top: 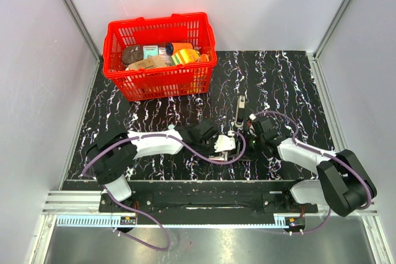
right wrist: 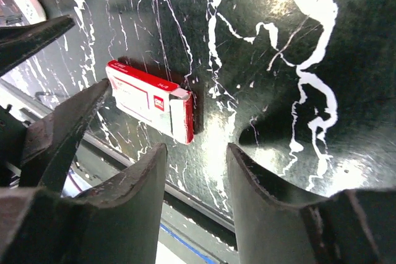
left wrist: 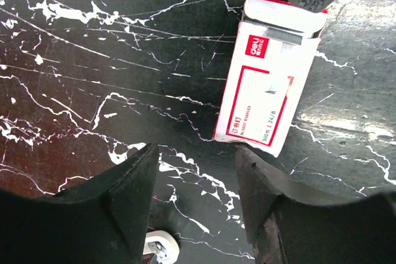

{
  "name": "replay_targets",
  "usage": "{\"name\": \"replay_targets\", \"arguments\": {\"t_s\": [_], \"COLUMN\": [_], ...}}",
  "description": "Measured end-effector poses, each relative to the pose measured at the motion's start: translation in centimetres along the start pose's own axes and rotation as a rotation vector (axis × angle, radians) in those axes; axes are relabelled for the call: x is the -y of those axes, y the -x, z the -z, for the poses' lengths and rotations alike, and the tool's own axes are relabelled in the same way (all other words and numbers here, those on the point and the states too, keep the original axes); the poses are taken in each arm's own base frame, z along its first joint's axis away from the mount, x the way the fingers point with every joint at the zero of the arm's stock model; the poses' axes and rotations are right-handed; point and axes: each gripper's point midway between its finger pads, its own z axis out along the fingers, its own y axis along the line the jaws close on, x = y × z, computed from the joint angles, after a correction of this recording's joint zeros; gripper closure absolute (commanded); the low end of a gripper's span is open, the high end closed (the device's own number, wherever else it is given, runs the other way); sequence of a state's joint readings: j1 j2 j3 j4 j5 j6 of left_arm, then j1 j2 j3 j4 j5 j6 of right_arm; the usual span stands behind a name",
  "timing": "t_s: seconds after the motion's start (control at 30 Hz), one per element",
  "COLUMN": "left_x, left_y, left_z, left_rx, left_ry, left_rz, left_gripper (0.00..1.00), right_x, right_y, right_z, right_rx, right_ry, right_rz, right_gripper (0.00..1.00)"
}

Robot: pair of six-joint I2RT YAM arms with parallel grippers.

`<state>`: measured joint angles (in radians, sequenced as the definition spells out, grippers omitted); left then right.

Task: Unload the staples from the stapler

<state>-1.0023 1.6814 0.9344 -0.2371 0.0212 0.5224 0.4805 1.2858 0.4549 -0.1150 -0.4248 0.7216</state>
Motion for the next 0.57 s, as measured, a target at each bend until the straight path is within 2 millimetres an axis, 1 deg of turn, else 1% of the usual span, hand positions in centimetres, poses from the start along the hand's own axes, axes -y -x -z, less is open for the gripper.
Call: {"name": "replay_targets", "arguments": {"t_s": [0.03,0.07,0.1,0.13,0.17,0.2,0.27,0.3,0.43,0.5,0.57], "left_x": [-0.1,-0.2,-0.4,-0.6,-0.9,-1.3,-2.3,-2.8,-5.7,-7.3,-8.4], "left_y": [0.0,0.0,0.1,0.3,0.6,0.9,1.7,2.1,4.7,5.6,5.8], "left_z": [0.1,0.3,0.4,0.7,1.0,1.4,2.7,3.5,7.7,10.0,11.7], "left_rx": [-0.006,-0.011,-0.014,-0.017,-0.015,-0.013,-0.001,0.011,0.097,0.144,0.174], "left_ry": [-0.002,-0.003,-0.003,-0.004,0.000,0.004,0.016,0.024,0.077,0.112,0.141], "left_rz": [0.003,0.009,0.015,0.023,0.030,0.039,0.062,0.072,0.126,0.150,0.172], "left_gripper": [0.40,0.38,0.33,0.23,0.21,0.19,0.15,0.01,0.01,0.01,0.01], "right_x": [0.1,0.2,0.1,0.0,-0.2,-0.5,-1.6,-2.4,-5.3,-6.2,-6.6], "right_y": [0.1,0.3,0.5,0.9,1.4,2.0,3.6,4.5,7.7,8.8,9.3], "right_z": [0.2,0.3,0.5,0.8,1.1,1.5,2.7,3.4,5.9,6.7,7.3], "right_rx": [-0.002,-0.003,-0.002,0.003,0.014,0.031,0.077,0.105,0.204,0.237,0.255], "right_ry": [-0.020,-0.036,-0.047,-0.070,-0.084,-0.095,-0.109,-0.110,-0.109,-0.117,-0.125], "right_rz": [0.010,0.020,0.029,0.047,0.059,0.077,0.124,0.150,0.231,0.257,0.272], "right_gripper": [0.45,0.37,0.29,0.19,0.04,0.01,0.00,0.01,0.01,0.01,0.01]}}
